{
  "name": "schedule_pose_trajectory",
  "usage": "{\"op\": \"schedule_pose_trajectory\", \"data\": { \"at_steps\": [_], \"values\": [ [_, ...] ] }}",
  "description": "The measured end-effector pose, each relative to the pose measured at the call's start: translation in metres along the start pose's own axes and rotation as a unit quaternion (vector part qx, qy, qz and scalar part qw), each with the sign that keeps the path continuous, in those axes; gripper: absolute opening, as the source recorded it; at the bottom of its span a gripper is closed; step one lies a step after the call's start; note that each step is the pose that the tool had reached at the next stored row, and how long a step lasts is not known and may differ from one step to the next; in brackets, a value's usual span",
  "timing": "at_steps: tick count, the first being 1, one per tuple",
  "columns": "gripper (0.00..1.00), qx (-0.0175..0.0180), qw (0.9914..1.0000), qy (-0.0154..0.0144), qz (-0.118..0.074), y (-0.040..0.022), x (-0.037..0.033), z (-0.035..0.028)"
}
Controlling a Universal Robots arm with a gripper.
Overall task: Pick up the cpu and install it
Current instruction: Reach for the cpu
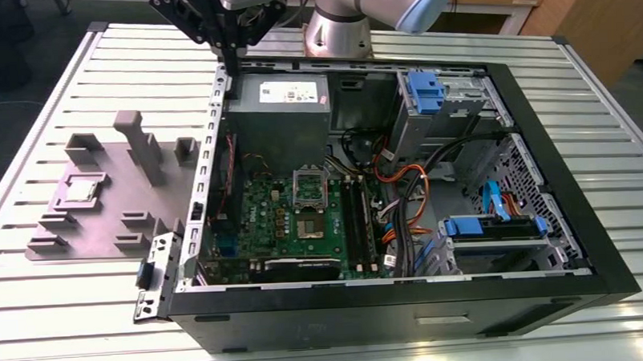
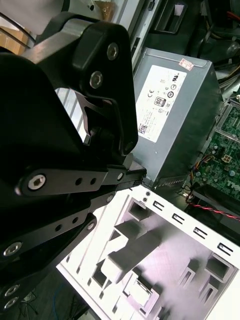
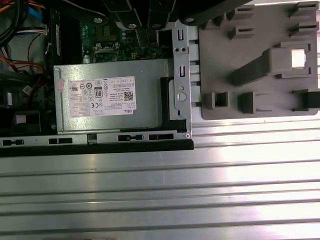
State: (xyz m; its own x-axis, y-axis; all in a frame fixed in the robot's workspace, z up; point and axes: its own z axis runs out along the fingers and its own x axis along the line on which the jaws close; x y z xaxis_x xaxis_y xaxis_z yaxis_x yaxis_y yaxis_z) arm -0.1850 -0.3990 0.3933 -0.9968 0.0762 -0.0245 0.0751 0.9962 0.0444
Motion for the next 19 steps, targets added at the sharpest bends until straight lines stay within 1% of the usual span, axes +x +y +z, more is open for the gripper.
{"op": "schedule_pose_trajectory", "data": {
  "at_steps": [8,15,19],
  "values": [
    [0.11,0.0000,1.00000,0.0000,0.000,-0.0004,0.0045,-0.0001],
    [0.11,0.0000,1.00000,0.0000,0.000,-0.0009,0.0114,-0.0003],
    [0.11,0.0000,1.00000,0.0000,0.000,-0.0010,0.0117,-0.0003]
  ]
}}
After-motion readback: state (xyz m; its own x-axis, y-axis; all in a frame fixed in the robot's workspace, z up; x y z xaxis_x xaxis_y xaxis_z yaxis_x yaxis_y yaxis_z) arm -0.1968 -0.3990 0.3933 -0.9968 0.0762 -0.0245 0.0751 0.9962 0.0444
